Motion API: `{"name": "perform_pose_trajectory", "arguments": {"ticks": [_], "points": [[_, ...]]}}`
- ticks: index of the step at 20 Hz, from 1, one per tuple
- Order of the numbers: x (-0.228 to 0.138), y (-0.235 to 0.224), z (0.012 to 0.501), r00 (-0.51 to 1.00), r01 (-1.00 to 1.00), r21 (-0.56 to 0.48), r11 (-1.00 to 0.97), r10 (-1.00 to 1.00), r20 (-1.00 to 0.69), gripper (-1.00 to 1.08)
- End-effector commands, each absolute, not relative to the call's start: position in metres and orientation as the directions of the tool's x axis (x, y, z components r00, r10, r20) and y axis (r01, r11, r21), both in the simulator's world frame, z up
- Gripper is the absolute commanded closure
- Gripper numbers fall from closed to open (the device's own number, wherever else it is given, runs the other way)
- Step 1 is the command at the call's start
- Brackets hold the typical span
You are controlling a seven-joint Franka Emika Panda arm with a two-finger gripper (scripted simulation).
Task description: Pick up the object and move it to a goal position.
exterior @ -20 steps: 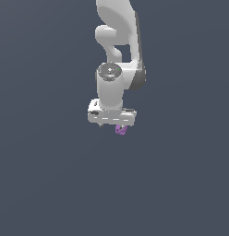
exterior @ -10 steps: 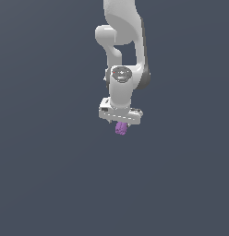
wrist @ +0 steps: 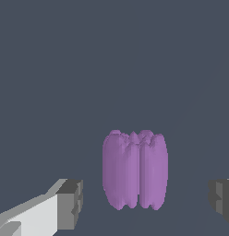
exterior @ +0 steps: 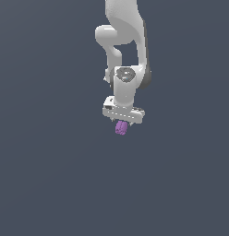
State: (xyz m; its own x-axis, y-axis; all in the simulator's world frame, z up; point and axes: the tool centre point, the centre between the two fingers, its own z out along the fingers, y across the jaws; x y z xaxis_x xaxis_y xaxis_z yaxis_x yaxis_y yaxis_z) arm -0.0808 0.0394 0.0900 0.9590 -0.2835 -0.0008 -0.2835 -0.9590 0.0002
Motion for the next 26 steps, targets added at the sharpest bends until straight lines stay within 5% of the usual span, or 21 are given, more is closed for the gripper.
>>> {"name": "perform_pose_trajectory", "arguments": {"ticks": [1, 19, 20, 26], "points": [[-0.081, 0.039, 0.09, 0.959, -0.284, 0.0, -0.959, -0.284, -0.001, -0.92], [-0.082, 0.04, 0.039, 0.958, -0.287, 0.0, -0.958, -0.287, 0.0, -0.92], [-0.082, 0.04, 0.039, 0.958, -0.287, 0.0, -0.958, -0.287, 0.0, 1.08], [-0.082, 0.04, 0.039, 0.958, -0.287, 0.0, -0.958, -0.287, 0.0, 1.08]]}}
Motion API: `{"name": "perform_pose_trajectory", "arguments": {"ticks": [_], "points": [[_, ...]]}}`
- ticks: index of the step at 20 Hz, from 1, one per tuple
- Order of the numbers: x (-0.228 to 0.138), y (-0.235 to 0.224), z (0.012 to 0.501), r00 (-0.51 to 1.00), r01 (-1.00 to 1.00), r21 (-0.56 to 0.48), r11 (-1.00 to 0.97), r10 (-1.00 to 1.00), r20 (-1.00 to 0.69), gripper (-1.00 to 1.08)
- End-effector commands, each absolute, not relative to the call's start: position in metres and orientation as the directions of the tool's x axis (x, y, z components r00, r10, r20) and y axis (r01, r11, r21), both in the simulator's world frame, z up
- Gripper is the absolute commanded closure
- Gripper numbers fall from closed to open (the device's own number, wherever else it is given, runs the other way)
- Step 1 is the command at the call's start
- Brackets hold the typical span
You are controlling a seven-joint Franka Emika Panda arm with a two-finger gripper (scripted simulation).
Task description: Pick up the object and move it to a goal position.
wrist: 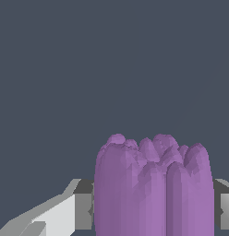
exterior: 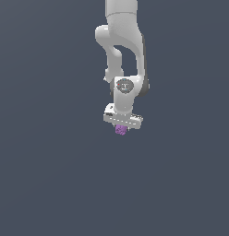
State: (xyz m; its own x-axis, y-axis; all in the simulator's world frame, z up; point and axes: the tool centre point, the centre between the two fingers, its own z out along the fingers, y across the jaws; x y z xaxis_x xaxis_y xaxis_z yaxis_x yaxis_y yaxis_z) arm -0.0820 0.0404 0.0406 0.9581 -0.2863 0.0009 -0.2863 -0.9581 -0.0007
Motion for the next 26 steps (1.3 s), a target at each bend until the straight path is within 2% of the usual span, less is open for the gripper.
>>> {"name": "perform_pose_trajectory", "arguments": {"ticks": [1, 13, 26], "points": [[-0.082, 0.04, 0.039, 0.958, -0.287, 0.0, -0.958, -0.287, 0.0, 1.08], [-0.084, 0.031, 0.06, 0.958, -0.286, -0.001, -0.958, -0.286, 0.001, 1.08], [-0.09, -0.01, 0.146, 0.958, -0.287, -0.001, -0.958, -0.287, 0.0, 1.08]]}}
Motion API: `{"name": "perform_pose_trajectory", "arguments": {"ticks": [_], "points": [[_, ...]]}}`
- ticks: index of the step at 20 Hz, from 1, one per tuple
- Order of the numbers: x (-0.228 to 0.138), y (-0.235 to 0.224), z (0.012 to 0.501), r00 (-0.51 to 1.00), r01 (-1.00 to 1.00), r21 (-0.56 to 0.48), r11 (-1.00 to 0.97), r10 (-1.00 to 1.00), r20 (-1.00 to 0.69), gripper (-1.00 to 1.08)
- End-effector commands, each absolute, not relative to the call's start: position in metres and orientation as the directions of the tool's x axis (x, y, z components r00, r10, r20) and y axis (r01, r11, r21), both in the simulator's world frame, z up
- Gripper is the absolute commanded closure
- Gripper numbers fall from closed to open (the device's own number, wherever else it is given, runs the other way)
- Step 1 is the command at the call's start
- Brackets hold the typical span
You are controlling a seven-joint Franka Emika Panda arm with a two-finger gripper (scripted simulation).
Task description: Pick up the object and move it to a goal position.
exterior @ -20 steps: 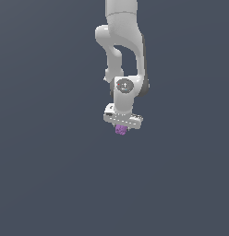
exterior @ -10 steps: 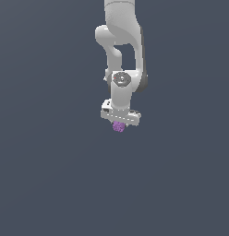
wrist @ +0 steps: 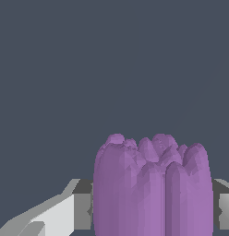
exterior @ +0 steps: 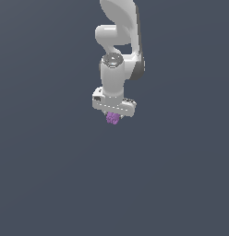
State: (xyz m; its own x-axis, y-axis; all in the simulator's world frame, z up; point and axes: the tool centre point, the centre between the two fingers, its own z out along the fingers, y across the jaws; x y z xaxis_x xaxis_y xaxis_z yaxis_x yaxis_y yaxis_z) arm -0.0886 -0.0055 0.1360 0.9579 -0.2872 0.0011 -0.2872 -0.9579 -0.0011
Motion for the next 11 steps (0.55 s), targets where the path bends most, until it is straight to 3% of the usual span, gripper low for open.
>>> {"name": "perform_pose_trajectory", "arguments": {"ticks": [1, 11], "points": [[-0.09, -0.013, 0.151, 0.958, -0.287, -0.001, -0.958, -0.287, 0.0, 1.08], [-0.09, -0.026, 0.178, 0.958, -0.287, -0.001, -0.958, -0.287, 0.0, 1.08]]}}
